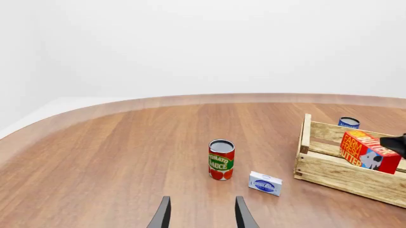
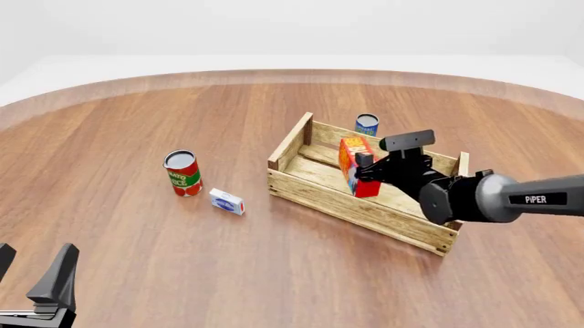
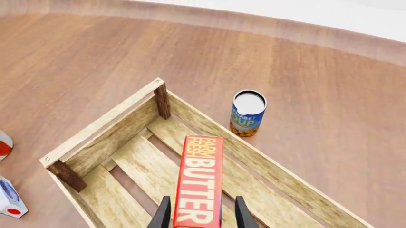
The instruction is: Pick up the butter and put it in the tray.
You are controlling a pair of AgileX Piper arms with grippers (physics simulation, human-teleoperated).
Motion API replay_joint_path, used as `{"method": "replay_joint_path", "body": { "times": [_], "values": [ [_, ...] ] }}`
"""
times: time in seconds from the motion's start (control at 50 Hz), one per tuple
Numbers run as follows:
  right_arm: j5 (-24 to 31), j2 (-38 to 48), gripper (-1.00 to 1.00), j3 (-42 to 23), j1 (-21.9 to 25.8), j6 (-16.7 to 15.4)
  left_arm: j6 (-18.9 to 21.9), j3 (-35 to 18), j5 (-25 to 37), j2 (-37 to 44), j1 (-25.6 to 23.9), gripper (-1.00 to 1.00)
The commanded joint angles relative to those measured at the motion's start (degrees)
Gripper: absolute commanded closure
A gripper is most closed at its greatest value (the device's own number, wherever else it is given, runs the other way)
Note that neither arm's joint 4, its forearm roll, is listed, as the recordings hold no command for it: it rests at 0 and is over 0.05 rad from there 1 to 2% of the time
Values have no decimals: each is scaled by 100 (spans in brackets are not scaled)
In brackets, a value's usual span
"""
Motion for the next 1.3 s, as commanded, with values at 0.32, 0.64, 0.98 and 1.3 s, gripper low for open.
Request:
{"method": "replay_joint_path", "body": {
  "times": [0.32,0.64,0.98,1.3],
  "values": [
    [126,-612,-100,354,5,-89,0,0,0,0,0,-100],
    [206,-1023,-100,610,19,-120,0,0,0,0,0,-100],
    [274,-1393,-100,847,45,-154,0,0,0,0,0,-100],
    [183,-1890,-100,1310,11,-95,0,0,0,0,0,-100]
  ]
}}
